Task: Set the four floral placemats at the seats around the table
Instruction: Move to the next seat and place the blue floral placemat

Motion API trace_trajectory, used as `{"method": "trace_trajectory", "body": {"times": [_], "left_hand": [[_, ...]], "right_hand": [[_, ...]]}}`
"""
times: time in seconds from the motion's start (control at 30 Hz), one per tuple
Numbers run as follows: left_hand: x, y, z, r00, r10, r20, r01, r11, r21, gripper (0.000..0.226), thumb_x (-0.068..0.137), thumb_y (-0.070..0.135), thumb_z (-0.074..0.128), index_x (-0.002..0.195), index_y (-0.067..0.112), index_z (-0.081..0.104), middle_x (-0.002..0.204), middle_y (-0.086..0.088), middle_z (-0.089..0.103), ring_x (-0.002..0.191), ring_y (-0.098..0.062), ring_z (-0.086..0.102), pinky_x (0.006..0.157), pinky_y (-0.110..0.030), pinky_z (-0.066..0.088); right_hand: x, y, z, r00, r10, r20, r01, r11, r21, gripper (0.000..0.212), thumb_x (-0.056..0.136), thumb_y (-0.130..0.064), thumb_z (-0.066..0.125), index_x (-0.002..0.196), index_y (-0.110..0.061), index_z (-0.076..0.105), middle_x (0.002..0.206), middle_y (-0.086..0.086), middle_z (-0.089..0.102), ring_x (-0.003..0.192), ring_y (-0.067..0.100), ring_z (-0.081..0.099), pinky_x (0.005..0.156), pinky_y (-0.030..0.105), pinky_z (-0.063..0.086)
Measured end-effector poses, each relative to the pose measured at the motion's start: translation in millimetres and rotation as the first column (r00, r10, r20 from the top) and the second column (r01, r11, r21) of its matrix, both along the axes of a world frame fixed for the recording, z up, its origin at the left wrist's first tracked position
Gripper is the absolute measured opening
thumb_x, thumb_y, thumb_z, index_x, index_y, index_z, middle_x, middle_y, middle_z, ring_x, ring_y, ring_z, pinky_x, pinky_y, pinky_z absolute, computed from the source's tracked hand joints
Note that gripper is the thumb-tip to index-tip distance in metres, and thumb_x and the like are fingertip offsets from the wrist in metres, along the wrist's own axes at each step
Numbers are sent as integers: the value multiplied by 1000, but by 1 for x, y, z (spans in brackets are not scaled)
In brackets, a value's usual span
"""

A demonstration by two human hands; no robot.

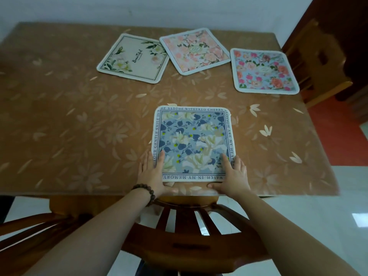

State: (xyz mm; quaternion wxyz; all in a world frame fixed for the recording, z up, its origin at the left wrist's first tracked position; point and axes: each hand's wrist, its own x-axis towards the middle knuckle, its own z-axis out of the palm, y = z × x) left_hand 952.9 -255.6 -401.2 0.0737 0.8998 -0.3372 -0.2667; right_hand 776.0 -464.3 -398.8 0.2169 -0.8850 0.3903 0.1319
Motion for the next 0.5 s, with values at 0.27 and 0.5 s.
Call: {"method": "trace_trajectory", "body": {"times": [0.27, 0.5], "left_hand": [[-19, 12, 0, 998, 41, 40, -41, 999, 10, 134, 51, 69, 76, 142, 42, -18, 156, -10, -12, 143, -27, -8, 113, -44, 6], [-26, 13, 1, 992, 105, 70, -104, 994, -16, 123, 56, 57, 81, 145, 37, -1, 157, -10, 3, 142, -28, 5, 112, -46, 12]], "right_hand": [[-17, 10, 3, 998, 44, -34, -45, 999, -30, 113, 64, -69, 70, 149, -38, 3, 157, 16, -2, 136, 36, 14, 112, 45, 24], [-24, 24, 5, 999, 10, -36, -13, 998, -59, 106, 67, -61, 72, 148, -36, 9, 157, 16, 0, 134, 34, 18, 107, 46, 34]]}}
